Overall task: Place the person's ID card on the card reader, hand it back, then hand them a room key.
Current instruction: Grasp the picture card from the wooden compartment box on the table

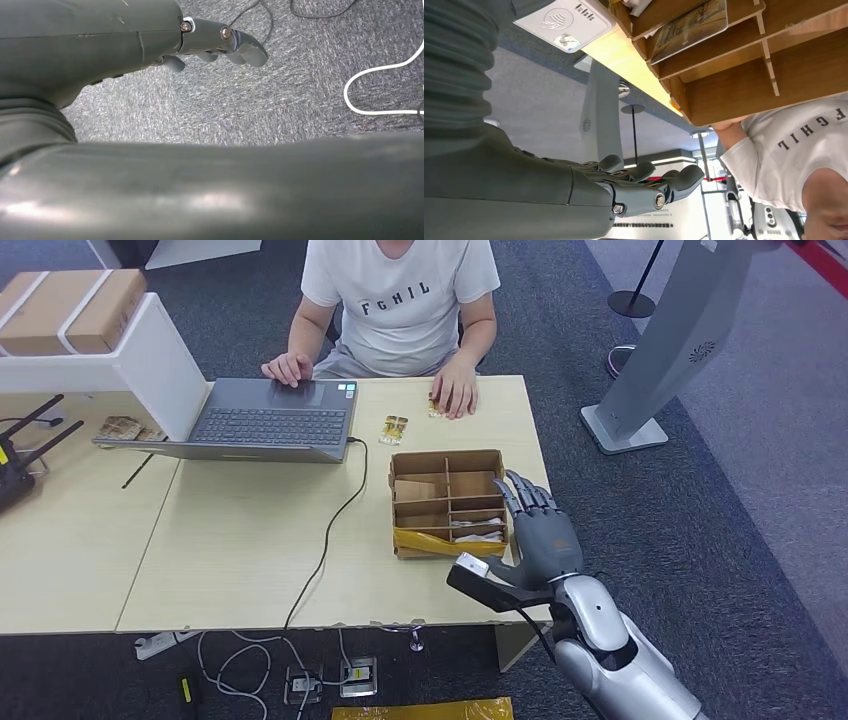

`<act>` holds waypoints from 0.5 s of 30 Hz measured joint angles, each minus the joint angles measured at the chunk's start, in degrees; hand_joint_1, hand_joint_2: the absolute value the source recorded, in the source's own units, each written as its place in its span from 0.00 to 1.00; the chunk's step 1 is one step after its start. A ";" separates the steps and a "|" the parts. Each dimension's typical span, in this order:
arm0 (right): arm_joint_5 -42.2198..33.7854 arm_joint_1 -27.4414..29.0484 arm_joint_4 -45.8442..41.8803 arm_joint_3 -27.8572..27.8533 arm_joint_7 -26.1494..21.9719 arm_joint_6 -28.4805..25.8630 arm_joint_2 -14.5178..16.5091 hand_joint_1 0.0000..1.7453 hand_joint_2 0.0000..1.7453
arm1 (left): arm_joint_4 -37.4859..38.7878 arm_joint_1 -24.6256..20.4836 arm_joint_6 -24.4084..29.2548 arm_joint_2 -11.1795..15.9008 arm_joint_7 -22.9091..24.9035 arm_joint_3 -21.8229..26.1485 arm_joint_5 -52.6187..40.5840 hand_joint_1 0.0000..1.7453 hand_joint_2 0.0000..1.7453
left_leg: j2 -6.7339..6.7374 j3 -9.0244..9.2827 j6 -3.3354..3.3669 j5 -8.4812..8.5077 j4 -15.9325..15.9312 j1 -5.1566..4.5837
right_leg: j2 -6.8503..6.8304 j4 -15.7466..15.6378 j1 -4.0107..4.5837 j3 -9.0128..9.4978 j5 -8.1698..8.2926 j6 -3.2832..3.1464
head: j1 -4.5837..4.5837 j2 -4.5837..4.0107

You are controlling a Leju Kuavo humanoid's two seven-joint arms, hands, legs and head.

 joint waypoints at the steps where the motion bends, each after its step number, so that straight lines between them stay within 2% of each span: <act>1: 0.10 -0.08 0.15 -0.10 -0.02 0.27 0.09 0.00 1.00 | 0.00 0.00 0.01 0.01 -0.01 0.00 -0.05 0.00 0.00 | 0.00 0.00 0.00 0.00 0.00 0.00 | 0.00 0.00 0.00 0.00 0.00 0.00 | 0.00 0.00; 15: 1.39 -0.94 2.79 -0.99 0.00 1.03 1.42 0.00 1.00 | 0.00 -0.01 -0.21 0.07 -0.38 -0.02 -0.51 0.00 0.00 | 0.00 0.00 -0.01 0.01 0.00 0.00 | 0.00 0.00 0.00 0.00 0.00 0.00 | 0.01 0.00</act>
